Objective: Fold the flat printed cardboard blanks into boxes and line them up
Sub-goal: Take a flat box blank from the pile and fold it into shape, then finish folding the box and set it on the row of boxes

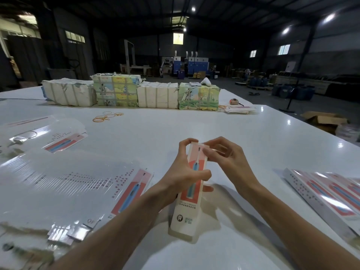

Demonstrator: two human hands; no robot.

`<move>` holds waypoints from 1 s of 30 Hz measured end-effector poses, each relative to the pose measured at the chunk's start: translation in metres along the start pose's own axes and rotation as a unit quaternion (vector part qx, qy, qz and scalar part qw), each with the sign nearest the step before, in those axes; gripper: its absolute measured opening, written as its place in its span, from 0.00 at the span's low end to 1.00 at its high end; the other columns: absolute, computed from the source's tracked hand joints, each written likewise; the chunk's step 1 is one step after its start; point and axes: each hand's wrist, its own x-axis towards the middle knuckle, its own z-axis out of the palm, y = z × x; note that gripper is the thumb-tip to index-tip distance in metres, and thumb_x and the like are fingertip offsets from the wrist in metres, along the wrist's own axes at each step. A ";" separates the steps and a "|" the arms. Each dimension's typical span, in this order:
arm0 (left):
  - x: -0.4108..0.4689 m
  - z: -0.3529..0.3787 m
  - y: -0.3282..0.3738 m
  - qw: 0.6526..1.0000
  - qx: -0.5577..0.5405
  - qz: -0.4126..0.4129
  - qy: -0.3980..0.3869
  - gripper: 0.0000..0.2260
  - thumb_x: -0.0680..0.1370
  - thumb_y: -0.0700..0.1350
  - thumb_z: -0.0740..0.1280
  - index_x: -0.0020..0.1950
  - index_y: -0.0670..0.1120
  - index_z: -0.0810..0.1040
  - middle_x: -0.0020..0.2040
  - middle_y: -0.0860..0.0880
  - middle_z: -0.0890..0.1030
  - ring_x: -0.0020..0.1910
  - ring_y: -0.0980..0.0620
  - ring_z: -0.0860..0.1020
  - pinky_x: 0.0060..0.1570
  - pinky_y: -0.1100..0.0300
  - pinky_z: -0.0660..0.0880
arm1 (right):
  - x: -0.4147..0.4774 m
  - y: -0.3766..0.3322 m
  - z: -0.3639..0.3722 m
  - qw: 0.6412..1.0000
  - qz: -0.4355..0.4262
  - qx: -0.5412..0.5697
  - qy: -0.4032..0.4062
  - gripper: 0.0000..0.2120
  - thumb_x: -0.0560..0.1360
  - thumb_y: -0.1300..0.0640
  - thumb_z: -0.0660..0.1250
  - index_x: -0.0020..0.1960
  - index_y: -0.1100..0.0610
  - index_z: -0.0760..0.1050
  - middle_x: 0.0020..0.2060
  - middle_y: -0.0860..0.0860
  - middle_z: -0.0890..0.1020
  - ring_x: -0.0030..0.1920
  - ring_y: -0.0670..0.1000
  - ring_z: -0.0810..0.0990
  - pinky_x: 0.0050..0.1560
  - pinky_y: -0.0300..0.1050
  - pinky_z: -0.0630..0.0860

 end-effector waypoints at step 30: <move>-0.006 0.004 -0.015 0.965 0.239 0.093 -0.059 0.11 0.83 0.45 0.68 0.54 0.61 0.85 0.49 0.60 0.83 0.46 0.58 0.81 0.47 0.66 0.78 | -0.075 -0.007 -0.102 0.758 0.101 -0.644 -0.005 0.19 0.84 0.53 0.62 0.74 0.51 0.65 0.70 0.49 0.74 0.65 0.52 0.74 0.69 0.51 0.71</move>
